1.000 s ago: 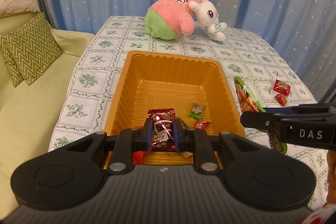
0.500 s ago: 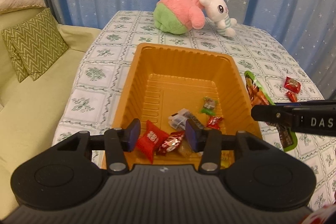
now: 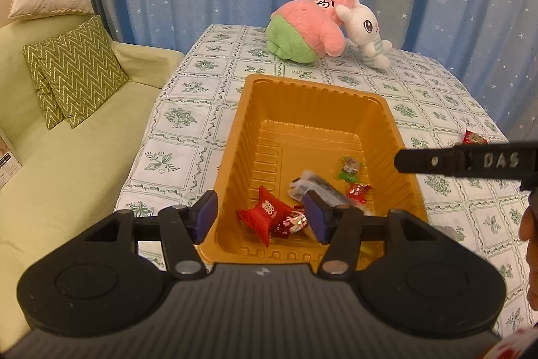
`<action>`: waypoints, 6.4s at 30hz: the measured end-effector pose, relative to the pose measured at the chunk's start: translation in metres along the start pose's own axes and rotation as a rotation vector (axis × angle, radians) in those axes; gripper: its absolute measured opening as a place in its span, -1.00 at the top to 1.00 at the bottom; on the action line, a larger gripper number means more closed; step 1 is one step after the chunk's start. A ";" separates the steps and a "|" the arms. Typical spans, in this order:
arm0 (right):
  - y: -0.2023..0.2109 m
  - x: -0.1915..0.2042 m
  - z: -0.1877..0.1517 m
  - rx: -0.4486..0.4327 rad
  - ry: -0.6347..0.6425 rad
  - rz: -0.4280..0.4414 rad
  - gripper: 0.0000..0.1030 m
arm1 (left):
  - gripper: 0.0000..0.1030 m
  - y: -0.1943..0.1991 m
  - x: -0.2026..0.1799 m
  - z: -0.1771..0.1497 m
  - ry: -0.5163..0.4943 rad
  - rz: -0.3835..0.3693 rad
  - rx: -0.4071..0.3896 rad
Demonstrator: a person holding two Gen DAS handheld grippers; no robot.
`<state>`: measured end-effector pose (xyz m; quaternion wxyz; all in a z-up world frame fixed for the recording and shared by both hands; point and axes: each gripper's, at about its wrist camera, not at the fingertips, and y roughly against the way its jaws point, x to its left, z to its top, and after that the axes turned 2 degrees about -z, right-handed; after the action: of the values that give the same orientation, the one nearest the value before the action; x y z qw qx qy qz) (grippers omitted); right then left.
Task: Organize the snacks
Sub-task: 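Open both tools to drop the candy and packet into the tray, then move both open tools toward the two red candies on the tablecloth, then grasp the small red candy with the left tool while the right tool grasps the red square packet, then lift the small red candy with the left tool while the right tool lifts the red packet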
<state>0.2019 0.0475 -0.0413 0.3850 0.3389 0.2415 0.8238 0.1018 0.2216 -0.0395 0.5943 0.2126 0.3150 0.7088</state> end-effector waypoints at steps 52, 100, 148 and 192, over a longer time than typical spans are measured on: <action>0.209 -0.115 -0.079 -0.171 -0.243 -0.308 -0.07 | -0.53 0.077 -0.157 -0.024 -0.117 -0.166 -0.036; 0.198 -0.243 -0.080 -0.120 -0.266 -0.486 -0.08 | -0.72 -0.026 -0.281 -0.006 -0.146 -0.281 0.027; 0.074 -0.324 -0.019 -0.148 0.006 -0.373 -0.07 | 0.64 -0.181 -0.321 -0.008 -0.217 -0.241 -0.014; 0.110 -0.217 -0.020 -0.034 0.090 -0.309 0.41 | 0.64 -0.040 -0.263 -0.013 -0.162 -0.284 -0.019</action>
<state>0.2384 -0.1927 -0.0629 0.5015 0.2538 0.2940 0.7731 0.1750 -0.0338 -0.0577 0.7141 0.2168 0.2863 0.6009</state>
